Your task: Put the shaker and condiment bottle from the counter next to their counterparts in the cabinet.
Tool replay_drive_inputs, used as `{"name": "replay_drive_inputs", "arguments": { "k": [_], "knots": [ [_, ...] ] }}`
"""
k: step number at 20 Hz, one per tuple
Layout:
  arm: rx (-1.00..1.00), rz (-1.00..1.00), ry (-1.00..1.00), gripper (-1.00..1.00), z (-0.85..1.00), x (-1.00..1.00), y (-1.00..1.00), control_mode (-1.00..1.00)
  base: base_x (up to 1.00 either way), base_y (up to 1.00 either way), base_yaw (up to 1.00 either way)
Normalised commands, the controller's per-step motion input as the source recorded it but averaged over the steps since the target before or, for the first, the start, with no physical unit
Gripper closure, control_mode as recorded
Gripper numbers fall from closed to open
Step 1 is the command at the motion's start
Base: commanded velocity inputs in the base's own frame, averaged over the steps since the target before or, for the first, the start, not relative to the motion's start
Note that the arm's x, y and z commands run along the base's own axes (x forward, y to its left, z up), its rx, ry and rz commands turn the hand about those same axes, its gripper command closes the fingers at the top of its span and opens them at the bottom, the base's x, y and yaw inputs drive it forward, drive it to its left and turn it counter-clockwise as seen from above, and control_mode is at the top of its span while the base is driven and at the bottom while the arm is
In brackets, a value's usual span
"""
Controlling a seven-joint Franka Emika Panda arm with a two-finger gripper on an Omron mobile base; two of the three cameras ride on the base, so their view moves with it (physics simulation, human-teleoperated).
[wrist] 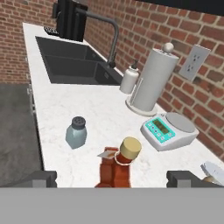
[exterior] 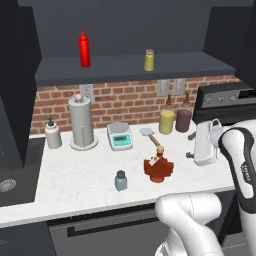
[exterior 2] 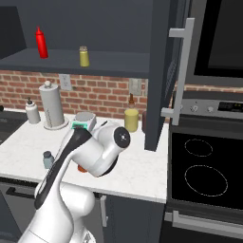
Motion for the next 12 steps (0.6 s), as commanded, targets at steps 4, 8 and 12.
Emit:
{"name": "replay_drive_inputs", "arguments": {
  "k": [4,8,12],
  "knots": [
    [0.02,0.0,0.0,-1.0,-0.49,0.07,0.0,-1.0,0.0,0.0,0.0],
    [0.0,0.0,0.0,-1.0,-0.36,0.16,0.0,-1.0,0.0,0.0,0.0],
    [0.0,0.0,0.0,-1.0,-0.01,0.16,0.0,-1.0,0.0,0.0,0.0]
  ]
}}
